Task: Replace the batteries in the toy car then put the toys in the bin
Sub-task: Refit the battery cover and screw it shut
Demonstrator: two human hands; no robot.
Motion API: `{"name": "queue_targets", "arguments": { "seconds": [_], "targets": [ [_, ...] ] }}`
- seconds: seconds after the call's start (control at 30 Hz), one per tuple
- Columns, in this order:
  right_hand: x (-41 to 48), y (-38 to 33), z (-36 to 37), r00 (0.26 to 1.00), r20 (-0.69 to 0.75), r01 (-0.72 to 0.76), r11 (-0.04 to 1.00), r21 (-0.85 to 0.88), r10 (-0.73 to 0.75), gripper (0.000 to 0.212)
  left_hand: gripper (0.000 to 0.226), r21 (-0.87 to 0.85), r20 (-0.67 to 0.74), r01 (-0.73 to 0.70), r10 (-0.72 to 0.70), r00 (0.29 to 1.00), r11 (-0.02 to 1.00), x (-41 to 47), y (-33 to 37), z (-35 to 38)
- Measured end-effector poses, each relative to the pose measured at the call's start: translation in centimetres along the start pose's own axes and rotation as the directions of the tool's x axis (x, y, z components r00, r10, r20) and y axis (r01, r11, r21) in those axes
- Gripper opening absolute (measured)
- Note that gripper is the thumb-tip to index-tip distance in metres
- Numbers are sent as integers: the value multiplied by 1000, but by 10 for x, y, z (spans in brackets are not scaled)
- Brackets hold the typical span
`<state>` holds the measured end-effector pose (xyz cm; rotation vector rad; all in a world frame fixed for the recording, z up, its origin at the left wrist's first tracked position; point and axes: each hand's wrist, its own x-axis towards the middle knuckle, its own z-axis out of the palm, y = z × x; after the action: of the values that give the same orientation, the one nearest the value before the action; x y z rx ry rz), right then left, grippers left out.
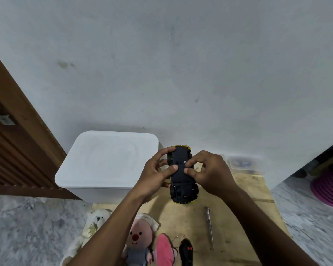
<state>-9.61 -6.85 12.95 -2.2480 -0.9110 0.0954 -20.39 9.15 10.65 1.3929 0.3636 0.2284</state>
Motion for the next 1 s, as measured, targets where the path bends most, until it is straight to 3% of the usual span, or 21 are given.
{"name": "queue_targets", "arguments": {
  "seconds": [0.13, 0.3, 0.5, 0.73, 1.0],
  "targets": [
    [-4, -2, 2, 999, -7, 52, 999, -5, -52, 59, 47, -6, 7, -12, 12, 1000, 1000, 0, 2, 0],
    [-6, -5, 3, 993, 11, 119, 984, -135, -118, 60, 48, -7, 5, -8, 8, 1000, 1000, 1, 3, 0],
    [-6, -5, 6, 994, -13, 102, 990, -99, -104, 45, 47, 7, 29, 33, -33, 999, 999, 0, 3, -3],
    [-5, -4, -3, 984, 149, 116, 981, -158, -93, 44, 44, -33, 51, 104, -103, 993, 994, 1, 3, -2],
    [-9, -4, -5, 985, 145, 111, 989, -94, -96, 28, 68, -11, 52, 154, -153, 987, 988, 3, 3, -1]
  ]
}}
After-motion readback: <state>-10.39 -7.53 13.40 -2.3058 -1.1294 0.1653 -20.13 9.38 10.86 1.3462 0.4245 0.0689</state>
